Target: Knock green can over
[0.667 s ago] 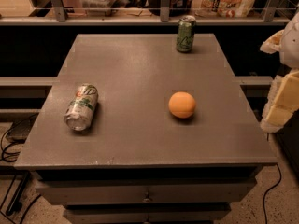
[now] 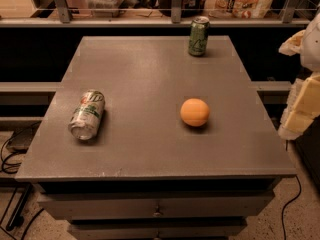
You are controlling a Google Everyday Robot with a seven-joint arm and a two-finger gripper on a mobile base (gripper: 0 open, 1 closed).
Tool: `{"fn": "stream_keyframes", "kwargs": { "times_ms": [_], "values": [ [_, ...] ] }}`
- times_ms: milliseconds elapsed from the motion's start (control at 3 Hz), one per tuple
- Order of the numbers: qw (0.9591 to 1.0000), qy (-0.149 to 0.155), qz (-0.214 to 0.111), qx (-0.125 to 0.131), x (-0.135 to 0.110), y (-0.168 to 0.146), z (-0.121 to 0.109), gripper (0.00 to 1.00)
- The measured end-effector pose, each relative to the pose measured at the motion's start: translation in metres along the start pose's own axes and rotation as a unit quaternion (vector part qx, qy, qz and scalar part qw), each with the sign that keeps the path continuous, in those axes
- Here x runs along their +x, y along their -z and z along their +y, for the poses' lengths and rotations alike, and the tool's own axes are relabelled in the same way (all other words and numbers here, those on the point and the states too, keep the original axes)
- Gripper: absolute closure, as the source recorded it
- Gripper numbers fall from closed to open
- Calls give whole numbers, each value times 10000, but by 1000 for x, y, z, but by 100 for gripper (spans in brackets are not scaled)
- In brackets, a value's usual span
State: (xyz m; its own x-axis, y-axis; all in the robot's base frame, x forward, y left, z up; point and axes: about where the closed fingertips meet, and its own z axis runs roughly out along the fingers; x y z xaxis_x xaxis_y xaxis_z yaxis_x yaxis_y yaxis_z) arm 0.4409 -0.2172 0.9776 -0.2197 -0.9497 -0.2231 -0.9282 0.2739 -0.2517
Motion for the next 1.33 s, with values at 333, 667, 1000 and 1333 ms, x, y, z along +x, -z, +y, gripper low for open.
{"fn": "stream_keyframes", "kwargs": {
  "times_ms": [333,667,1000,1333],
  "values": [
    [9959,-282,-837,195,-10,-14,-26,0],
    [9815,-689,-1732,433,-25,-32,-61,0],
    [9672,-1069,-2183,732,-34,-49,-112,0],
    [9516,-1403,-2589,883,-43,-76,-173,0]
  ]
}}
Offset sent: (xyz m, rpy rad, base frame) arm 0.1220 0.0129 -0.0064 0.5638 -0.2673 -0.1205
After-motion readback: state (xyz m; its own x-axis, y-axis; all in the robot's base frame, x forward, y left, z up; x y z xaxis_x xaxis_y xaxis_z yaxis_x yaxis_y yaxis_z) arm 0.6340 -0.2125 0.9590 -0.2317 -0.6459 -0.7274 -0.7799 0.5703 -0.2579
